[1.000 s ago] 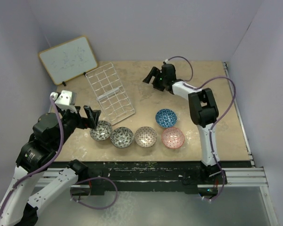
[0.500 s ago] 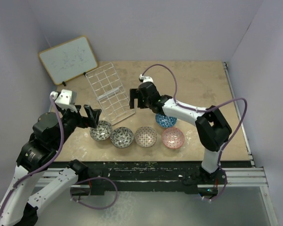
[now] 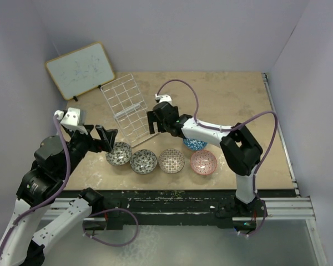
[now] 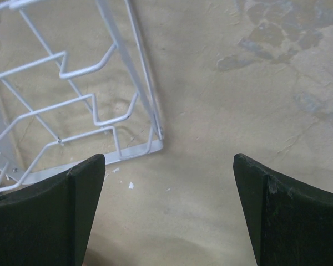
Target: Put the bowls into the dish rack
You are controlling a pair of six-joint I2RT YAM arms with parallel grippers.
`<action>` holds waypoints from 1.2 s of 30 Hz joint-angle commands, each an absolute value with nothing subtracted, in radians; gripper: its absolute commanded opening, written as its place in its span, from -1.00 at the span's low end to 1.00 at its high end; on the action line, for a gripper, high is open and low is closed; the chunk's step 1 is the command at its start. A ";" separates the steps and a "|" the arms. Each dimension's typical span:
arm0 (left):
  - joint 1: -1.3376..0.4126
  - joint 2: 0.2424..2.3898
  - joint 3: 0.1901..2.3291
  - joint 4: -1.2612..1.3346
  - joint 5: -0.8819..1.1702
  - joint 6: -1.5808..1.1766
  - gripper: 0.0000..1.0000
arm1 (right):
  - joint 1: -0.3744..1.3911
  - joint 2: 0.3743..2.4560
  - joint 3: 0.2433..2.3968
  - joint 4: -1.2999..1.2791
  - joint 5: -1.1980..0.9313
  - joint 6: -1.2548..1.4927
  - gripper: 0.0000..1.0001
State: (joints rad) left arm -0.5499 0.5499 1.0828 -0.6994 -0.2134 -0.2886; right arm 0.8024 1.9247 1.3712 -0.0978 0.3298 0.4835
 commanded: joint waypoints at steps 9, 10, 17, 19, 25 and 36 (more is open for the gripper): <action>-0.546 0.543 1.092 -0.693 -0.222 -0.300 0.99 | 0.833 1.994 1.464 -0.142 0.380 0.429 1.00; -0.546 0.542 1.091 -0.692 -0.222 -0.300 0.99 | 0.833 2.005 1.474 -0.147 0.385 0.422 1.00; -0.546 0.543 1.092 -0.696 -0.225 -0.301 0.98 | 0.834 2.063 1.511 -0.150 0.412 0.415 1.00; -0.546 0.542 1.093 -0.699 -0.227 -0.299 0.98 | 0.834 2.070 1.515 -0.154 0.435 0.421 1.00; -0.546 0.543 1.105 -0.707 -0.233 -0.293 0.98 | 0.833 2.104 1.569 -0.190 0.531 0.407 1.00; -0.546 0.544 1.111 -0.708 -0.232 -0.296 0.98 | 0.754 2.156 1.653 -0.199 0.609 0.331 1.00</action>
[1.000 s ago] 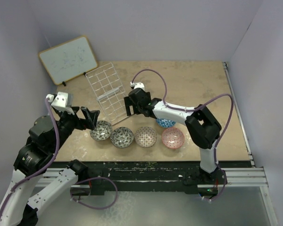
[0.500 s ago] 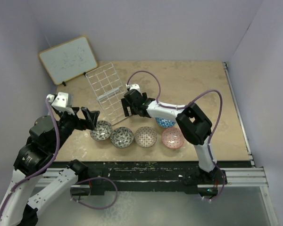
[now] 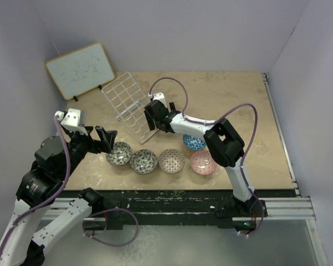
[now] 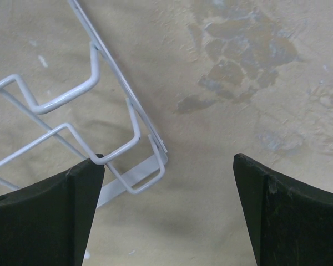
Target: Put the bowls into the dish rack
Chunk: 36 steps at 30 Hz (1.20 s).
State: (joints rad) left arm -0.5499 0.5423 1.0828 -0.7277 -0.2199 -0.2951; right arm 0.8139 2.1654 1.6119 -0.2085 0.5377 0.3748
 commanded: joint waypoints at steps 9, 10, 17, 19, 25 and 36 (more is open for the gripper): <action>-0.546 0.542 1.102 -0.707 -0.229 -0.303 0.98 | 0.661 2.163 1.624 -0.008 0.581 0.224 1.00; -0.546 0.542 1.101 -0.707 -0.229 -0.303 0.98 | 0.655 2.163 1.624 -0.002 0.565 0.221 1.00; -0.546 0.541 1.094 -0.707 -0.235 -0.299 0.98 | 0.648 2.026 1.490 0.123 0.438 0.187 1.00; -0.546 0.544 1.089 -0.704 -0.231 -0.299 0.98 | 0.648 1.975 1.439 0.138 0.398 0.187 1.00; -0.546 0.548 1.077 -0.687 -0.219 -0.304 0.99 | 0.649 1.804 1.343 0.087 0.376 0.299 1.00; -0.546 0.552 1.061 -0.662 -0.207 -0.301 0.98 | 0.674 1.688 1.304 -0.335 0.497 0.663 0.83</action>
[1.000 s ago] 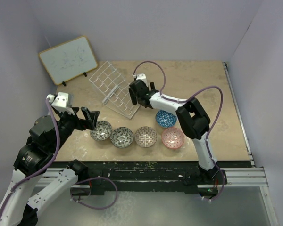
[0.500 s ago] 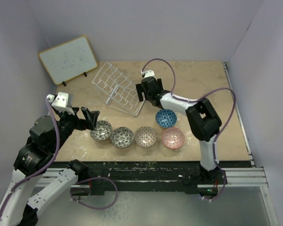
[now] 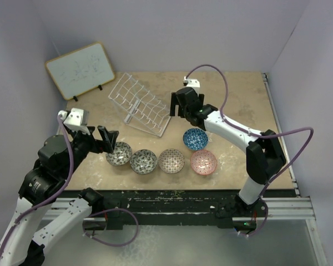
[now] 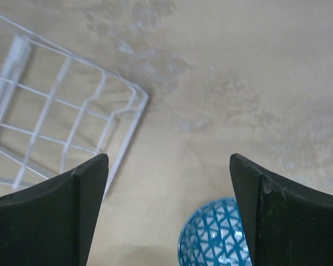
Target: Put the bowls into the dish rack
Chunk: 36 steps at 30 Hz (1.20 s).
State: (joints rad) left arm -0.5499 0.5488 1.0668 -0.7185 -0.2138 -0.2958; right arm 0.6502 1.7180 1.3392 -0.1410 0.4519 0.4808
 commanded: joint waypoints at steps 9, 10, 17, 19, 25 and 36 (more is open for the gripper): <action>-0.546 0.544 1.056 -0.655 -0.193 -0.292 0.98 | 0.720 1.742 1.291 -0.454 0.477 0.787 0.54; -0.546 0.541 1.057 -0.658 -0.193 -0.289 0.98 | 0.721 1.756 1.295 -0.465 0.480 0.795 0.53; -0.546 0.512 1.072 -0.696 -0.198 -0.284 0.98 | 0.721 1.868 1.355 -0.540 0.523 0.831 0.00; -0.546 0.505 1.074 -0.708 -0.203 -0.282 0.98 | 0.722 1.878 1.366 -0.550 0.542 0.835 0.00; -0.546 0.488 1.078 -0.726 -0.213 -0.278 0.98 | 0.722 1.893 1.364 -0.548 0.520 0.848 -0.26; -0.546 0.477 1.067 -0.729 -0.219 -0.284 0.98 | 0.723 1.830 1.367 -0.530 0.532 0.832 -1.00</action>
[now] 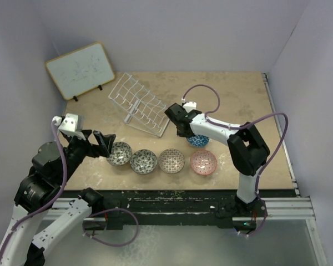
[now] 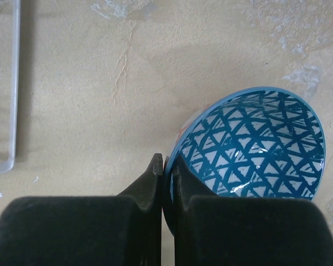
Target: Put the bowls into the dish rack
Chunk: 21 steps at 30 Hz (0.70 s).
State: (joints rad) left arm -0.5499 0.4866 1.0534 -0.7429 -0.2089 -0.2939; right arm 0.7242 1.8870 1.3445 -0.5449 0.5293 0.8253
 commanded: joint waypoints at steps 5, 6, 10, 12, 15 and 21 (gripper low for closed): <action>-0.546 0.481 1.067 -0.726 -0.221 -0.283 0.98 | 0.719 1.683 1.302 -0.333 0.381 0.777 -1.00; -0.546 0.481 1.071 -0.726 -0.222 -0.282 0.98 | 0.720 1.646 1.279 -0.272 0.350 0.772 -1.00; -0.546 0.488 1.084 -0.726 -0.224 -0.275 0.98 | 0.717 1.496 1.175 -0.018 0.225 0.779 -1.00; -0.546 0.491 1.091 -0.726 -0.224 -0.272 0.98 | 0.709 1.442 1.116 0.124 0.161 0.801 -1.00; -0.546 0.494 1.095 -0.727 -0.225 -0.269 0.98 | 0.692 1.375 1.019 0.328 0.058 0.844 -1.00; -0.546 0.501 1.109 -0.732 -0.229 -0.264 0.98 | 0.678 1.327 0.862 0.626 -0.036 0.893 -1.00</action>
State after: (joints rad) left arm -0.5499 0.4862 1.0645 -0.7479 -0.2165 -0.2836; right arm 0.6910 1.3575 0.9169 0.3000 0.0704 0.8413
